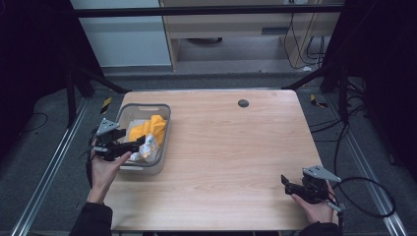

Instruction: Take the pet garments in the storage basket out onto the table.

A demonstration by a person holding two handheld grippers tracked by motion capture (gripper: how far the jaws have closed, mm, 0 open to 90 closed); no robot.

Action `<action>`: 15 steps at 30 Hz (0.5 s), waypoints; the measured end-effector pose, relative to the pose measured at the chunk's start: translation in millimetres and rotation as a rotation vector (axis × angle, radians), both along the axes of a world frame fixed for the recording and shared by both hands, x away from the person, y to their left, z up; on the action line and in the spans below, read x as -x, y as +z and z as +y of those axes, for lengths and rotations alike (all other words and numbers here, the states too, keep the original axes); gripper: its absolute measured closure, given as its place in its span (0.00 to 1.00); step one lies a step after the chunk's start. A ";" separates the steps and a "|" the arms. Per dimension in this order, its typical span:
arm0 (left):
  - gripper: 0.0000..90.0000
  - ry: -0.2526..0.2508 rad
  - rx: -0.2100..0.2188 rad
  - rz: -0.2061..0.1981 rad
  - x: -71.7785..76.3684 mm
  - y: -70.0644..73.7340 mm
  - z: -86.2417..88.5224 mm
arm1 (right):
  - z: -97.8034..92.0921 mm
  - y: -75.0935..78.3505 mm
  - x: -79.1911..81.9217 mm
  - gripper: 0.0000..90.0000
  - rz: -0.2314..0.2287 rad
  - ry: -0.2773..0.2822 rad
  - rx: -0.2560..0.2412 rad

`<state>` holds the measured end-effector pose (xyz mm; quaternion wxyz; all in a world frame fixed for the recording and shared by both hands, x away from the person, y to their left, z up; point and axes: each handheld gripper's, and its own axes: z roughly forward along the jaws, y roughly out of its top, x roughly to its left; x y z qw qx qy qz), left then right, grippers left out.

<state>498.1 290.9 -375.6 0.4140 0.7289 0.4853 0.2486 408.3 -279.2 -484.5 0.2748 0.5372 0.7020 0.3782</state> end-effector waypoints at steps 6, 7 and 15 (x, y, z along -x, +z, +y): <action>0.23 0.006 -0.024 0.030 -9.9 -1.6 -0.3 | -0.1 -0.2 -0.4 0.19 0.002 0.001 -0.001; 0.23 0.006 -0.033 0.035 -12.9 -2.6 -0.7 | -0.1 -0.2 -0.5 0.19 0.002 0.002 0.000; 0.23 -0.004 -0.051 0.085 -23.9 -7.3 -5.7 | -0.1 -0.3 -0.9 0.19 0.006 0.007 -0.003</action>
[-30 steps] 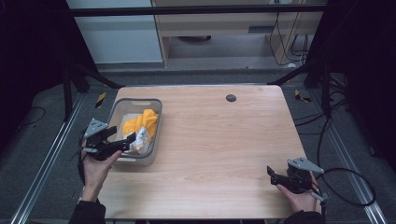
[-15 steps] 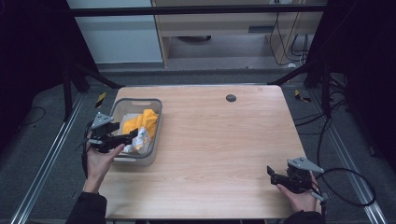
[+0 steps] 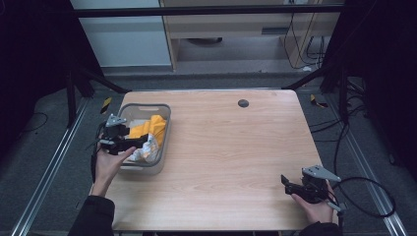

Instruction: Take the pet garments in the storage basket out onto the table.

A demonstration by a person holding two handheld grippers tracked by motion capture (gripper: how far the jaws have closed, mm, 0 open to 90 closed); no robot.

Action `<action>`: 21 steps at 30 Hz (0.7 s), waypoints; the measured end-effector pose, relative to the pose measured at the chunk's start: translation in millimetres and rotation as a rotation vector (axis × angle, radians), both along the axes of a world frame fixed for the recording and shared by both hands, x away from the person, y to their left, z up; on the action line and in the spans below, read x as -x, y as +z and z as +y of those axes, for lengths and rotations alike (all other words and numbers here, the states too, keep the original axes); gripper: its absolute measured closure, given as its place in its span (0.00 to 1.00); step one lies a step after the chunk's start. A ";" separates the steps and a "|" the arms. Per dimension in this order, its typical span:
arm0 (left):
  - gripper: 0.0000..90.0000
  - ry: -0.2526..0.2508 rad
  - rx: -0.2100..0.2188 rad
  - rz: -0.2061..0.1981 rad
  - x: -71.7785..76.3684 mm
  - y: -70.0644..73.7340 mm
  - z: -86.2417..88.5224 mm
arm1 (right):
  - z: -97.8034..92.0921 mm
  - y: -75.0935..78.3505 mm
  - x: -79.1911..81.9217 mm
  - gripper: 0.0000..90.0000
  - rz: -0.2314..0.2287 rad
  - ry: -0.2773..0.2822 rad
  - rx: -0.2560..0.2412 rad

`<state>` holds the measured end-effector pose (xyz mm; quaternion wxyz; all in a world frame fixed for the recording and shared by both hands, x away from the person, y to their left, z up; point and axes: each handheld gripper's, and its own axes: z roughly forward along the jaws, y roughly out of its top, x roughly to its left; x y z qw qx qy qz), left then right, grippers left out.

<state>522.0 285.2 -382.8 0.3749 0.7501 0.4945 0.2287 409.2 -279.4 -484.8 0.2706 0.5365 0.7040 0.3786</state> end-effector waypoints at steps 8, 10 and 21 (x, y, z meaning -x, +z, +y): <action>0.24 0.000 -0.029 0.027 -7.7 -3.7 -3.8 | -0.4 0.0 0.1 0.20 0.000 0.000 0.001; 0.25 -0.004 -0.035 0.041 -10.8 -5.0 -5.3 | -0.4 -0.1 0.1 0.20 0.001 0.001 0.002; 0.28 -0.003 -0.066 0.095 -23.2 -14.1 -7.4 | -0.3 -0.1 0.2 0.20 0.004 0.006 -0.001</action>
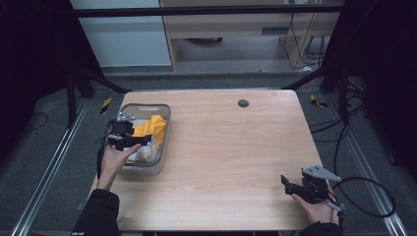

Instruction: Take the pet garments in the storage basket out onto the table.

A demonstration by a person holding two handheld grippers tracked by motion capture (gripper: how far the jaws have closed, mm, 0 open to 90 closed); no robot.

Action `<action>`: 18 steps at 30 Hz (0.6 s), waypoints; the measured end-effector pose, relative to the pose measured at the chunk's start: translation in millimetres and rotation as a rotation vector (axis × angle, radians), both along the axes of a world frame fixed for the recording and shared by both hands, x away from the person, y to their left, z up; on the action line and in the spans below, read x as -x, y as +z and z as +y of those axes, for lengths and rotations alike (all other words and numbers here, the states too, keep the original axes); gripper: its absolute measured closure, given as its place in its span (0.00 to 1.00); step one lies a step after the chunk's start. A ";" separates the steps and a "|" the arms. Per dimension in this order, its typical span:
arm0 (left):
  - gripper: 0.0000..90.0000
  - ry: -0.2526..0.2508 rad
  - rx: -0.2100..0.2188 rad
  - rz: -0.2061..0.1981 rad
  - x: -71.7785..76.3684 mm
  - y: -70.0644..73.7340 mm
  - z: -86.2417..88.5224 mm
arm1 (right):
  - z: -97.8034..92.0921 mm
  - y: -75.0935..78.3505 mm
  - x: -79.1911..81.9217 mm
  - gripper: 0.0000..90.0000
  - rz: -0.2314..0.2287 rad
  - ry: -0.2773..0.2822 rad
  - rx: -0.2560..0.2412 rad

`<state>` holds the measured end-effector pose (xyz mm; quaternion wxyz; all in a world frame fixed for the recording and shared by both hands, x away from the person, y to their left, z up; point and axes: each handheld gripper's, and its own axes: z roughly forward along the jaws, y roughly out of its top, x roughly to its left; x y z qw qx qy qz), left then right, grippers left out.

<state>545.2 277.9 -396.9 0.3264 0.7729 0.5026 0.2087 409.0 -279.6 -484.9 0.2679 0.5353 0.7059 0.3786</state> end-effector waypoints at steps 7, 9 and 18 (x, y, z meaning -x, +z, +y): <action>0.35 -0.010 -0.020 0.024 -4.8 -5.0 -3.5 | 0.3 -0.2 -0.2 0.20 0.001 0.002 -0.001; 0.36 -0.011 -0.024 0.030 -5.6 -6.1 -4.4 | 0.3 -0.3 -0.2 0.20 0.002 0.003 -0.001; 0.46 -0.035 -0.070 0.061 -9.9 -13.9 -14.0 | 0.4 -0.4 -0.2 0.20 0.006 0.007 0.000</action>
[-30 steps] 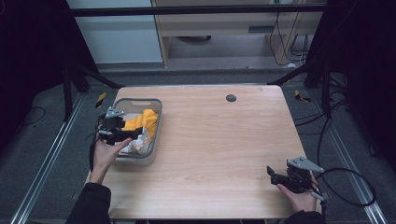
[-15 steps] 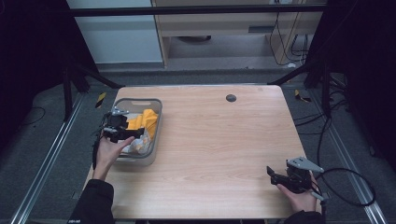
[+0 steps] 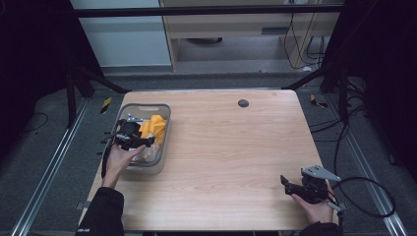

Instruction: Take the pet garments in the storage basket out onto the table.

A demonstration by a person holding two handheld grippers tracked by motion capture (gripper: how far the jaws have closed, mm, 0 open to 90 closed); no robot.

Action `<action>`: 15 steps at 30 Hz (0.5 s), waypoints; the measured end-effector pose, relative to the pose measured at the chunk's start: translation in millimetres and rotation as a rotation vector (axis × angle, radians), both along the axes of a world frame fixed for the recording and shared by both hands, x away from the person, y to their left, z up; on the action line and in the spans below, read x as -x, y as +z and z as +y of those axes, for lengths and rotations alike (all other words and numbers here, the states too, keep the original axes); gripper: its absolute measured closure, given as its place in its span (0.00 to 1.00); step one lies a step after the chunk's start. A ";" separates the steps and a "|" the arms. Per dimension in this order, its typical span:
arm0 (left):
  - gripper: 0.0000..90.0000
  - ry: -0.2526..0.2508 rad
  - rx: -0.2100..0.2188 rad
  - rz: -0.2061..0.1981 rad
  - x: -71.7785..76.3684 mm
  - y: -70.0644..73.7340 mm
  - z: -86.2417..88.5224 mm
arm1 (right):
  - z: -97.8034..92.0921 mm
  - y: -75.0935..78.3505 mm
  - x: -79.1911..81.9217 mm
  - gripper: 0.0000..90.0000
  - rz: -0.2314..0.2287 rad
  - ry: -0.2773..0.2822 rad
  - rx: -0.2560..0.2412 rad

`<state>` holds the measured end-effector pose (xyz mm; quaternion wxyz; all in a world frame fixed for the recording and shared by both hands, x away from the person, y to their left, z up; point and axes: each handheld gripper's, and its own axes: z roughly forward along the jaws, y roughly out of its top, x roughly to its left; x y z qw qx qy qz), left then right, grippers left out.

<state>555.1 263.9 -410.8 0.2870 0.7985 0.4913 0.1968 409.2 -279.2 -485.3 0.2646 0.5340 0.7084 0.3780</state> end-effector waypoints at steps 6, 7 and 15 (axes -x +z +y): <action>0.59 -0.010 -0.009 0.029 -2.9 -4.6 -4.2 | 0.3 -0.5 -0.5 0.20 0.004 0.005 0.003; 0.61 -0.009 -0.015 0.033 -3.6 -5.4 -4.7 | 0.6 -0.6 -0.5 0.20 0.007 0.005 0.002; 0.78 0.007 -0.035 0.065 -6.3 -8.9 -6.7 | 0.9 -1.0 -0.7 0.20 0.012 0.009 0.003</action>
